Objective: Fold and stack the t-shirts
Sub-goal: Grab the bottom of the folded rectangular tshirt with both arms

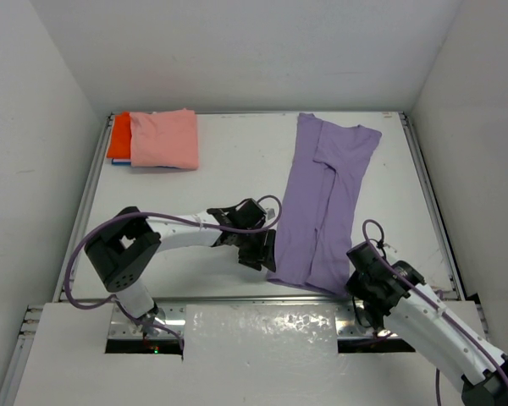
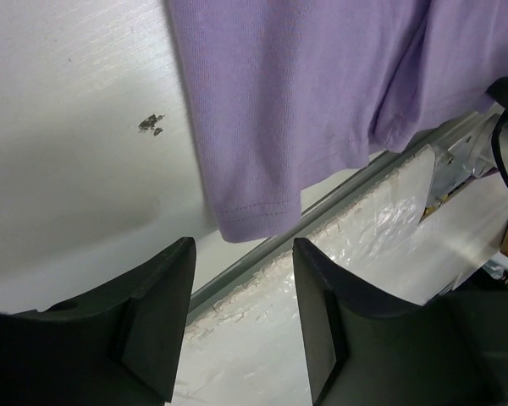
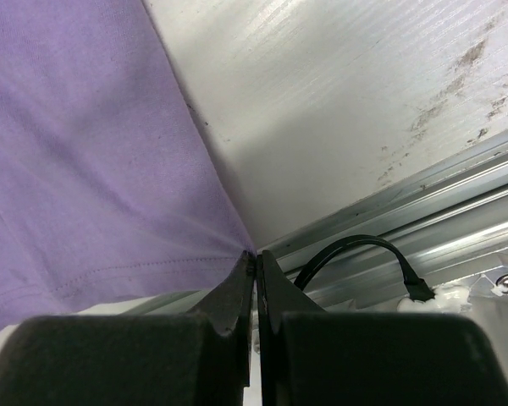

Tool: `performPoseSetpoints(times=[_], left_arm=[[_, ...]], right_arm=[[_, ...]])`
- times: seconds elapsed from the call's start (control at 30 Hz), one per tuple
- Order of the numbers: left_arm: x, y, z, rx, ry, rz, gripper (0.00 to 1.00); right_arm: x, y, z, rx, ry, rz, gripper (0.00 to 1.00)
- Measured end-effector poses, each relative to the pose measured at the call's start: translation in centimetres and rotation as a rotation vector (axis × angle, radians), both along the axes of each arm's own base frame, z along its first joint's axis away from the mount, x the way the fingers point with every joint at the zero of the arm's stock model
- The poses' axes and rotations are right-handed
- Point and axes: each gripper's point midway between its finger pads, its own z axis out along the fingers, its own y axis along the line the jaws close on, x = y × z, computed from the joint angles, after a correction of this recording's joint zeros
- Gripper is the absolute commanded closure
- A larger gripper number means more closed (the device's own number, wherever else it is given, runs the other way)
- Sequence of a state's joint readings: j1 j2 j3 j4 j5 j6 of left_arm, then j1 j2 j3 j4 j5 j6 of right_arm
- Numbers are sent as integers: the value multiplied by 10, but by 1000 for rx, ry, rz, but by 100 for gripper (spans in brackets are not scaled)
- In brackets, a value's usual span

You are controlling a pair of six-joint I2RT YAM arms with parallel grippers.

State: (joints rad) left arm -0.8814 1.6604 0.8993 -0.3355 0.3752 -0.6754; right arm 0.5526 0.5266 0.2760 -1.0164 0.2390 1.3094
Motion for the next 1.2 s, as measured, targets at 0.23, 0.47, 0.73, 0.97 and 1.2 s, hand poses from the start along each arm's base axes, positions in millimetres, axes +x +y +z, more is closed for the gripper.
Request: performPoseSetpoints(times=[0.23, 0.47, 0.73, 0.97, 1.2], left_arm=[[-1, -6, -6, -25, 21, 10, 54], [-13, 1, -17, -13, 83, 33, 59], [-15, -6, -23, -30, 130, 59, 60], [-12, -10, -28, -36, 141, 89, 100], [-11, -3, -25, -3, 131, 117, 100]], right_arm=[[1, 0, 0, 3, -5, 0, 100], [2, 1, 2, 12, -20, 0, 100], [5, 3, 5, 29, -47, -2, 100], [6, 4, 5, 32, -53, -1, 100], [6, 3, 6, 32, -59, -2, 100]])
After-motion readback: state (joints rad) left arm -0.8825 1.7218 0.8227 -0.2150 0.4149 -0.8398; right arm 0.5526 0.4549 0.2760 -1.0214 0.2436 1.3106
